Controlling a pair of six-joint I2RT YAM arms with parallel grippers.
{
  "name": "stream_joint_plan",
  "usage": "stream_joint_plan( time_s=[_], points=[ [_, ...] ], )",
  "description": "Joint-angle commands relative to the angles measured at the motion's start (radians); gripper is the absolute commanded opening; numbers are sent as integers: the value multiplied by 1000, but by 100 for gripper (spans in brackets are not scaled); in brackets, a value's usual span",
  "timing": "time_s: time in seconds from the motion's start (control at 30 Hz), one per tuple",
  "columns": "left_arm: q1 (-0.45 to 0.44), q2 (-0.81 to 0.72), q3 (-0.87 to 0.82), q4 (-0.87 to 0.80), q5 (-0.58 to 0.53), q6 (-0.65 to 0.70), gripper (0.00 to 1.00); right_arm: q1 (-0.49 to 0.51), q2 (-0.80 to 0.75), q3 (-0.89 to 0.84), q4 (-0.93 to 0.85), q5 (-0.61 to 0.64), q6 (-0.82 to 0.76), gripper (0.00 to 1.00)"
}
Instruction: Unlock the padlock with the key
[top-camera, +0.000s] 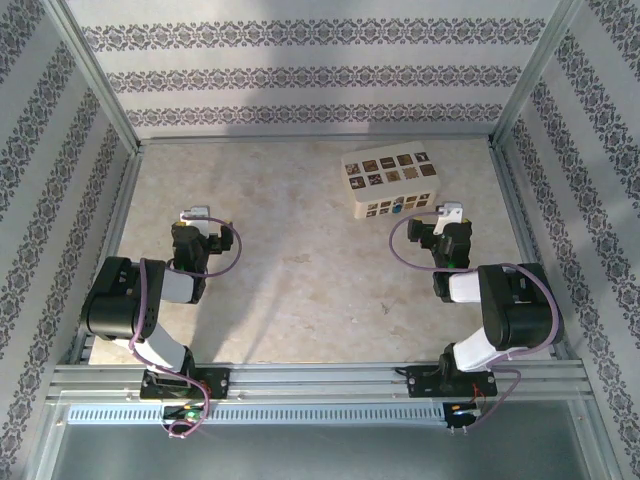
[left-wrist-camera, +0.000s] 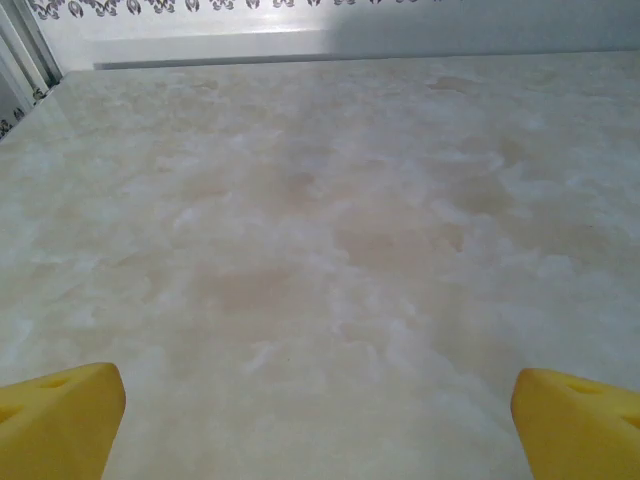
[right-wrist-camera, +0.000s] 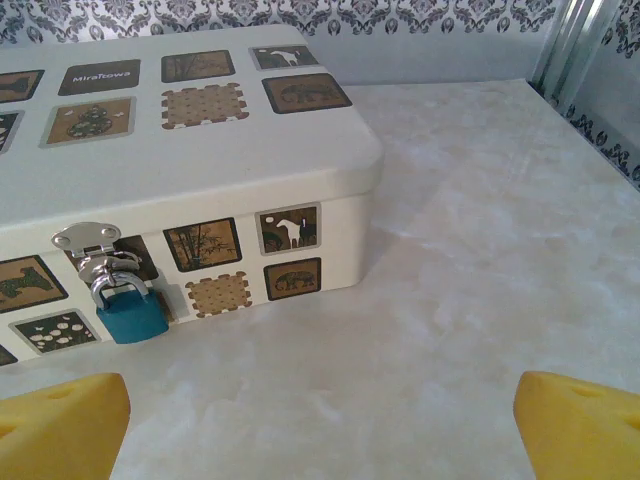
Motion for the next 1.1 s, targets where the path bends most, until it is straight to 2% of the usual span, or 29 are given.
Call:
stream_joint_plan(
  time_s=[0.0, 0.73, 0.9, 1.0, 1.07],
  points=[
    [11, -13, 12, -13, 22, 2, 99, 10, -9, 14, 15, 15, -5, 98],
    [11, -12, 0, 9, 8, -5, 99, 10, -13, 16, 16, 8, -5, 98],
    [11, -83, -106, 159, -4, -8, 99, 10, -152, 40, -143, 5, -7, 98],
    [11, -209, -108, 53, -17, -12, 99, 9, -270, 70, -320, 0, 6, 98],
    [11, -319, -71, -102, 15, -7, 99, 9, -337, 99, -443, -13, 28, 98]
  ],
)
